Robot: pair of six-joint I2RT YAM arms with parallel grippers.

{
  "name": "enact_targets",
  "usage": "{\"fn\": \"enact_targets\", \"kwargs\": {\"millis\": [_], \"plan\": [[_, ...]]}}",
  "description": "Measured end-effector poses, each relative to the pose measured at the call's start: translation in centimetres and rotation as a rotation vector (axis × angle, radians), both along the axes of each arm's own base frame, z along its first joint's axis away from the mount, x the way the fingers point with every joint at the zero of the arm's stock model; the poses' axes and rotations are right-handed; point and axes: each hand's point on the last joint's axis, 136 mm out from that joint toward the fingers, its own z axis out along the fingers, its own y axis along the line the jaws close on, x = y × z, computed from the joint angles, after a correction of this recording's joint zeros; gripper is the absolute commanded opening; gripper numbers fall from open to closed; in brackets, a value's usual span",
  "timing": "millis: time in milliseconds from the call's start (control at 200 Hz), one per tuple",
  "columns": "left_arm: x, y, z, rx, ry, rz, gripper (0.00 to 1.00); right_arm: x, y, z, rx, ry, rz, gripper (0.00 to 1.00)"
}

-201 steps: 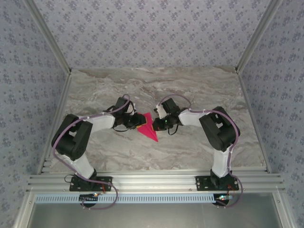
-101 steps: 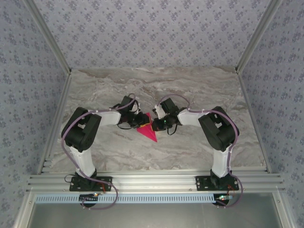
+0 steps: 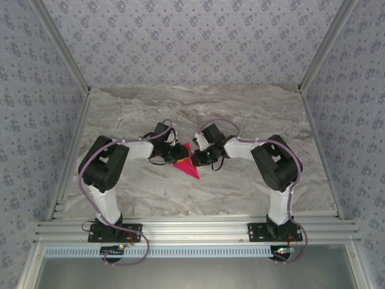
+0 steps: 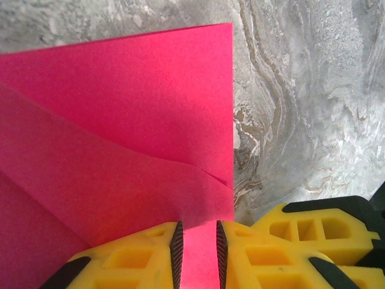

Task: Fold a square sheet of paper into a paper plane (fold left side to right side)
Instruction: Fourth fold the wing at the center of the table.

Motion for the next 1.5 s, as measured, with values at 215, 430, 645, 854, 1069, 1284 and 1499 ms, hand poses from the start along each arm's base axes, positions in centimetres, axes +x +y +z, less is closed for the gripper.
{"fn": "enact_targets", "kwargs": {"millis": [215,430,645,854,1069,1284,1499], "plan": [[0.0,0.0,0.0,-0.004,-0.002,-0.001,0.23,-0.3,-0.5,2.4,0.002,-0.015,-0.007,0.24],[0.0,0.0,0.0,-0.004,-0.002,-0.001,0.23,-1.3,0.6,5.7,0.107,-0.025,0.027,0.24],[0.0,0.0,0.0,-0.004,-0.002,-0.001,0.23,-3.0,2.1,4.2,0.151,0.069,0.064,0.24],[0.0,0.0,0.0,-0.004,-0.002,-0.001,0.23,-3.7,1.8,2.2,0.119,0.13,0.064,0.23],[0.0,0.0,0.0,-0.004,-0.002,-0.001,0.23,-4.0,1.3,1.6,0.085,0.144,0.062,0.23],[0.0,0.0,0.0,-0.003,-0.002,-0.001,0.23,-4.4,0.9,0.9,0.051,0.148,0.069,0.23],[0.0,0.0,0.0,-0.004,-0.002,-0.001,0.23,-4.8,0.5,0.5,0.021,0.152,0.073,0.23]]}}
